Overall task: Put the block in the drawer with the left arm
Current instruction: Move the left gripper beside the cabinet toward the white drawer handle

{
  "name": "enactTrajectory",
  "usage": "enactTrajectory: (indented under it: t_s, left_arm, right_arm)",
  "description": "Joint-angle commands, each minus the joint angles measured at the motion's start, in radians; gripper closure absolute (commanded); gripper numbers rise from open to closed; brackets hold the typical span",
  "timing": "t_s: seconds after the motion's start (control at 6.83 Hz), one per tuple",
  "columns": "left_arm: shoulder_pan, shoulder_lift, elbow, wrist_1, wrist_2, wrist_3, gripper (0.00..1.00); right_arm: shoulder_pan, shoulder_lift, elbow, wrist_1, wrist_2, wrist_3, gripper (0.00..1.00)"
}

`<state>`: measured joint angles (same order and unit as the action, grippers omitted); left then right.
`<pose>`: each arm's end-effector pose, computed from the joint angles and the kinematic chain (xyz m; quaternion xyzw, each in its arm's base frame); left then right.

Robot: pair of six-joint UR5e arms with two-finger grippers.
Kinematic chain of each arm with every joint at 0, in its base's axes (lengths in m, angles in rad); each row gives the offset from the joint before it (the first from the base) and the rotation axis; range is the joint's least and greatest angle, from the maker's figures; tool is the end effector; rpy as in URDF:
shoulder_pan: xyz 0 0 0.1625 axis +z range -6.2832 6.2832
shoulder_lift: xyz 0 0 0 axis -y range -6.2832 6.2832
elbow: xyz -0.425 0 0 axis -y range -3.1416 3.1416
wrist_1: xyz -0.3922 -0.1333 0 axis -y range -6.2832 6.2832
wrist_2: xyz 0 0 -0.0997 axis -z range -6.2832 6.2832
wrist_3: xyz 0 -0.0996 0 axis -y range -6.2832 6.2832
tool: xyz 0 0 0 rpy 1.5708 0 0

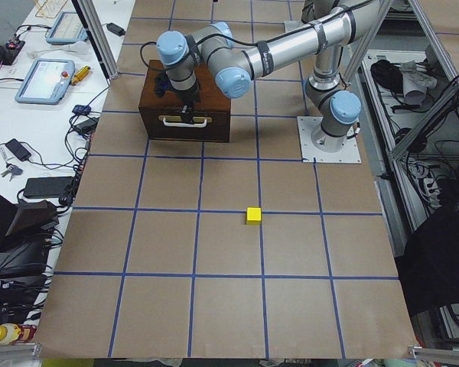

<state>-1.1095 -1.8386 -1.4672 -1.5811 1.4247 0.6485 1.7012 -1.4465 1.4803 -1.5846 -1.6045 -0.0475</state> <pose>0.1260 -0.5856 0.3939 -0.0865 -0.9898 -0.0356 0.1076 0.1994 -0.5209 0.4695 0.0890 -0.9958 -0.0093 0.0172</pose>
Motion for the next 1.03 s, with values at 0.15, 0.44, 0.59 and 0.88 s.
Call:
enactTrajectory:
  t_s: [0.15, 0.44, 0.59, 0.88]
  left_arm:
    - [0.12, -0.037, 0.007, 0.009, -0.027, 0.016, 0.0]
    - [0.132, -0.044, 0.005, 0.013, -0.014, 0.007, 0.0]
    - [0.132, -0.05, 0.007, 0.035, 0.009, 0.003, 0.0]
    - [0.132, -0.065, -0.004, 0.039, -0.003, 0.0, 0.0]
  right_arm:
    - [0.0, 0.0, 0.0, 0.0, 0.0, 0.0, 0.0]
    - [0.0, 0.0, 0.0, 0.0, 0.0, 0.0, 0.0]
    - [0.0, 0.0, 0.0, 0.0, 0.0, 0.0, 0.0]
    - [0.0, 0.0, 0.0, 0.0, 0.0, 0.0, 0.0]
